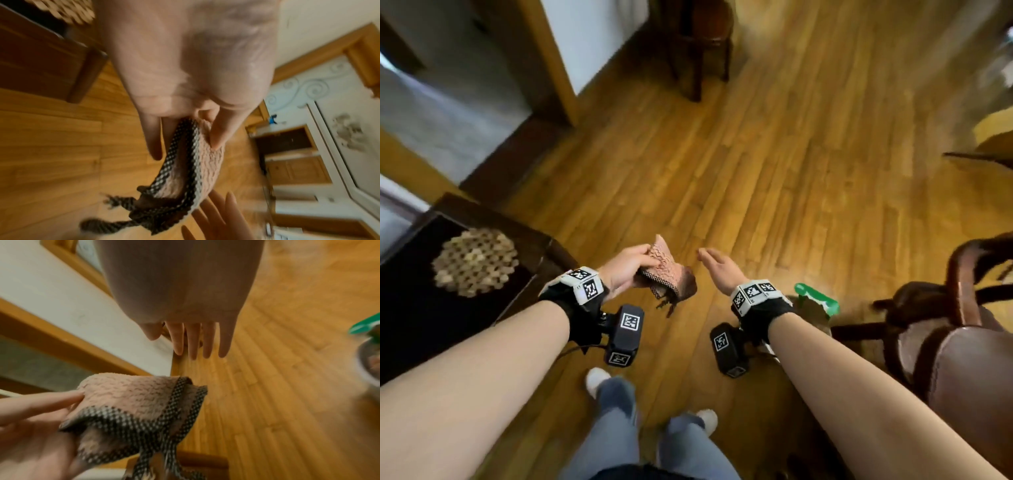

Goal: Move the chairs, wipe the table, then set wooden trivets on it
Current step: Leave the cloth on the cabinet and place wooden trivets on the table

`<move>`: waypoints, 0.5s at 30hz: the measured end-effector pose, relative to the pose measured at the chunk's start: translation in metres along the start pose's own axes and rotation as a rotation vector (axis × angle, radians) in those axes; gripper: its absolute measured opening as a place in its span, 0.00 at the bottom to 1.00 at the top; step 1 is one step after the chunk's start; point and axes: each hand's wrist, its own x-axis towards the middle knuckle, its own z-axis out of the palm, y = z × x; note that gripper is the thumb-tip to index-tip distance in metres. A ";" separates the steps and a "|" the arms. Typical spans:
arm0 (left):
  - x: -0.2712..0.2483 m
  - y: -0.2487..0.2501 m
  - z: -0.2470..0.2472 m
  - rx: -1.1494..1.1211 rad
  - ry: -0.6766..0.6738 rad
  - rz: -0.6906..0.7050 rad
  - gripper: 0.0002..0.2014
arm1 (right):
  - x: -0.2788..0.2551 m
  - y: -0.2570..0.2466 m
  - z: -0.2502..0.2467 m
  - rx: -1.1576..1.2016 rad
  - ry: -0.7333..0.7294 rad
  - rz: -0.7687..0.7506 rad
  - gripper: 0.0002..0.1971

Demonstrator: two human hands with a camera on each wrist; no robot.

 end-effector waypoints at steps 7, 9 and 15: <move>-0.069 -0.014 -0.187 -0.138 0.240 0.051 0.11 | 0.055 -0.154 0.190 0.188 -0.522 0.179 0.34; -0.087 -0.026 -0.237 -0.172 0.323 0.034 0.10 | 0.057 -0.188 0.236 0.189 -0.608 0.190 0.29; -0.127 -0.077 -0.347 -0.151 0.598 -0.010 0.09 | 0.071 -0.252 0.327 -0.020 -0.697 0.121 0.21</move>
